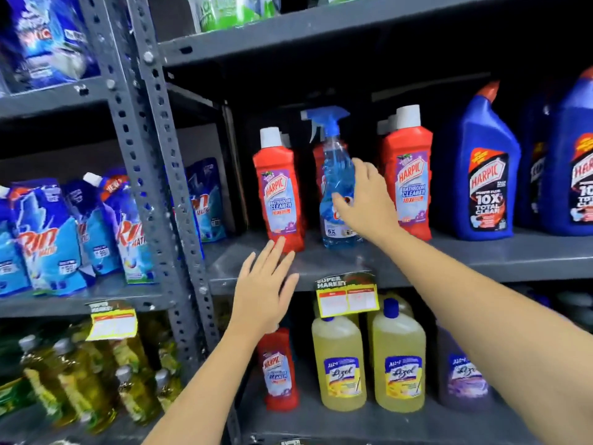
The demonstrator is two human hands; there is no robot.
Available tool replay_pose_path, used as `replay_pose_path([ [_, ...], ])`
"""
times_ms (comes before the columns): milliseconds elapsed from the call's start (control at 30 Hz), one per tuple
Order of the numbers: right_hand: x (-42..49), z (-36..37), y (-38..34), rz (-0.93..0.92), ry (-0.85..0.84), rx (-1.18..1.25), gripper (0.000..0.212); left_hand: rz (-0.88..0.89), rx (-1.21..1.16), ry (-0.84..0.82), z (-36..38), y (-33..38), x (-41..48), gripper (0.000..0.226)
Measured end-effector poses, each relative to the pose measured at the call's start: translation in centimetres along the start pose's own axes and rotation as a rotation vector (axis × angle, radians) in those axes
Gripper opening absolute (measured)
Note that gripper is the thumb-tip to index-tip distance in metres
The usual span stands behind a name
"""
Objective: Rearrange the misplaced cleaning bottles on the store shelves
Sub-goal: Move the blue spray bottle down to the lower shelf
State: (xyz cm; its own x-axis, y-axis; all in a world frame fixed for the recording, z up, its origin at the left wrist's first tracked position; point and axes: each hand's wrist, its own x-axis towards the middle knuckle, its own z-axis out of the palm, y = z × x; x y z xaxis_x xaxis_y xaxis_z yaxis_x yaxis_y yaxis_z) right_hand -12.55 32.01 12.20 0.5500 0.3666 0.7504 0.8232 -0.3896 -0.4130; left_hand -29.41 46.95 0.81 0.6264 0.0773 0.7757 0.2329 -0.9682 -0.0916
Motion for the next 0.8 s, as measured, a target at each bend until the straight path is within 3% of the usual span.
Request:
replay_pose_path([
  [200,3.9,1.5,-1.3,0.354,-0.019,0.174,0.099,0.055,-0.006,0.035,1.6,-1.3,-0.3,0.043],
  [333,4.2,2.4,-1.1,0.468,-0.062,0.209,0.081,0.058,-0.022,0.072,2.3,-1.7,-0.2,0.041],
  [433,3.6,2.7,-1.0,0.479,-0.011,0.257,0.072,0.08,-0.022,0.109,2.7,-2.1,-0.4,0.039],
  [633,2.1,1.7,-1.4,0.434,0.153,0.345,0.075,0.094,-0.013,0.21,3.1,-2.1,-0.3,0.032],
  [800,-0.3,-1.8,-2.9,0.347,0.204,0.591,0.064,0.08,-0.033,0.202,2.6,-1.8,-0.5,0.033],
])
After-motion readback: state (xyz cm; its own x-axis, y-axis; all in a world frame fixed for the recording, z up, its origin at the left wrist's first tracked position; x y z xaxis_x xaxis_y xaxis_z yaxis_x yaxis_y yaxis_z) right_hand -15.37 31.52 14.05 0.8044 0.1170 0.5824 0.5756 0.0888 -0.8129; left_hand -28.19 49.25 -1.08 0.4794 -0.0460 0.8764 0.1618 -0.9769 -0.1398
